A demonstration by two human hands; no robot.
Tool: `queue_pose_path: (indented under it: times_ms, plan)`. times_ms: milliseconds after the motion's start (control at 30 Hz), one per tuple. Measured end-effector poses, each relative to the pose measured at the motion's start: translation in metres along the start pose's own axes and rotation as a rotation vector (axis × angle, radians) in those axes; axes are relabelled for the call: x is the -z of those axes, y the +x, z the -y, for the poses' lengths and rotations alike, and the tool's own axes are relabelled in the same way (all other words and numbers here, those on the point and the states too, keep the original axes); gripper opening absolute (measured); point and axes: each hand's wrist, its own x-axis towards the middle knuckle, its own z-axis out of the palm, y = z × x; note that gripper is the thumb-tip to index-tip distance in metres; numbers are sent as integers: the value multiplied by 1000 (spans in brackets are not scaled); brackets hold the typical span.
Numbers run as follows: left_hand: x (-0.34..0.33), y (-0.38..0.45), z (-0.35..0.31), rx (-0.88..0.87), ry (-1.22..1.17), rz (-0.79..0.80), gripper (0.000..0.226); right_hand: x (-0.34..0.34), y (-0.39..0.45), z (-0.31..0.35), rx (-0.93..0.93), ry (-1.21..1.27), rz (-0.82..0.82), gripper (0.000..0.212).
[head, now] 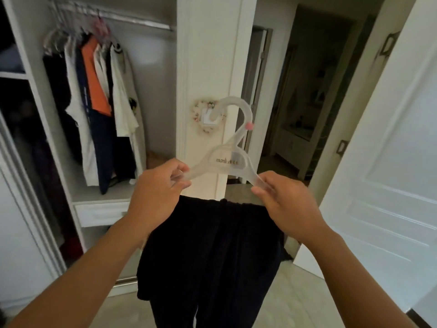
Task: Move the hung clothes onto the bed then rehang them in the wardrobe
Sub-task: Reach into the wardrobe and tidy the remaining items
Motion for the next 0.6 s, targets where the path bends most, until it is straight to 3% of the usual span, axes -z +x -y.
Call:
queue_pose_path:
  times_ms: [133, 433, 600]
  plan:
    - [37, 29, 46, -31, 73, 6, 13, -26, 39, 46, 31, 68, 110, 20]
    - [100, 105, 134, -20, 196, -24, 17, -75, 114, 146, 36, 345, 249, 11]
    - [106, 149, 157, 12, 300, -29, 24, -112, 157, 179, -1, 371, 177, 14]
